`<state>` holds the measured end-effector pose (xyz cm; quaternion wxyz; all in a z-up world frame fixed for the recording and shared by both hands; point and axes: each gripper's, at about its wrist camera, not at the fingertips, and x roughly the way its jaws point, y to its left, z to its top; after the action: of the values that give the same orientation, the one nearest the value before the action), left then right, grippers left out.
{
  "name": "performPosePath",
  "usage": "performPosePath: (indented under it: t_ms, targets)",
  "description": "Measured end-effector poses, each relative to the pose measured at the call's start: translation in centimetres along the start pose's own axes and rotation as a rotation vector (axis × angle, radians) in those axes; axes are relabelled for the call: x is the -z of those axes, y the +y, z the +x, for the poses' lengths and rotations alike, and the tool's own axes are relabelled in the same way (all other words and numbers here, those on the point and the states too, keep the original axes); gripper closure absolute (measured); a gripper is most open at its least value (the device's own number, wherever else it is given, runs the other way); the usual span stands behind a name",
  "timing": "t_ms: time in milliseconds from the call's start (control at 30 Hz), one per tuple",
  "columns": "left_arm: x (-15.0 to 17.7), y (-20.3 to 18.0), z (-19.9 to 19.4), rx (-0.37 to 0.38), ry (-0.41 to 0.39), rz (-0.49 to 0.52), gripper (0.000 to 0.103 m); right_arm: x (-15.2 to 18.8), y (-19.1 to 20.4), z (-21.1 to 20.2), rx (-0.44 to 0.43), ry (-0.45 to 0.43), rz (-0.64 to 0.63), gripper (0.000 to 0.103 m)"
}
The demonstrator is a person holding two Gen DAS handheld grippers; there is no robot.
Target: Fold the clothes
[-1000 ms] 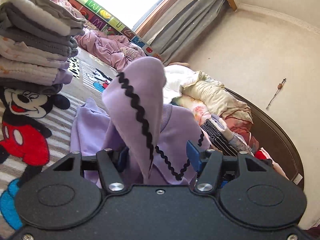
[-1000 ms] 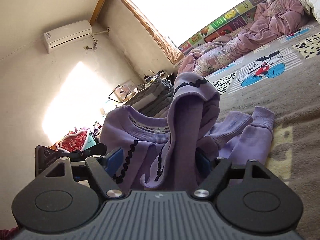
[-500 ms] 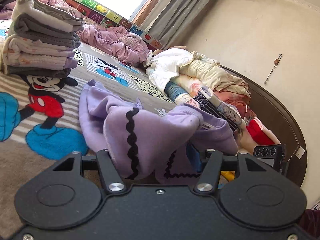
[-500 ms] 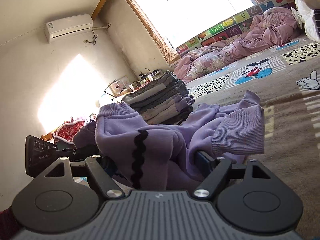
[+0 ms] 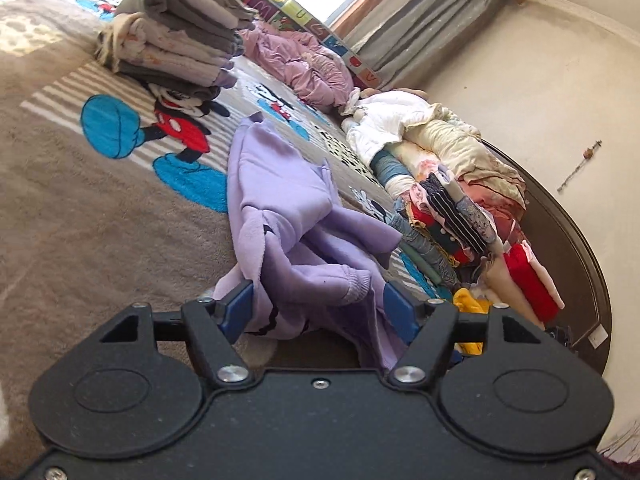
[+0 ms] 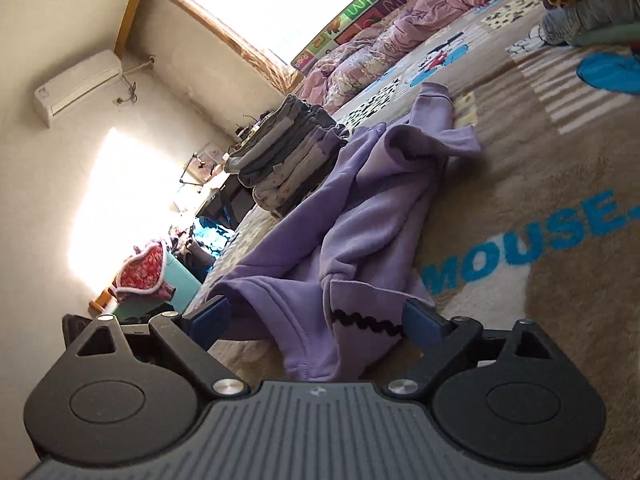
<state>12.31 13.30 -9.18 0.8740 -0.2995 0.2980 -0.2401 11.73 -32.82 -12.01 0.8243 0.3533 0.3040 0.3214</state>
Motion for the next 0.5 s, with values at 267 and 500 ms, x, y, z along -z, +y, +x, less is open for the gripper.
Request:
performPosePath:
  t_ms: [267,500]
  targets:
    - [-1.2,-1.9,-1.3,-0.152,-0.063,0.156,0.034,0.9,2.7,2.2,0.236,-0.025,-0.208,0.011]
    - [1.6,-7.0,0.4,-0.138,0.002,0.8,0.034,4.4,8.6,3.9,0.386,-0.026,-0.784,0.024]
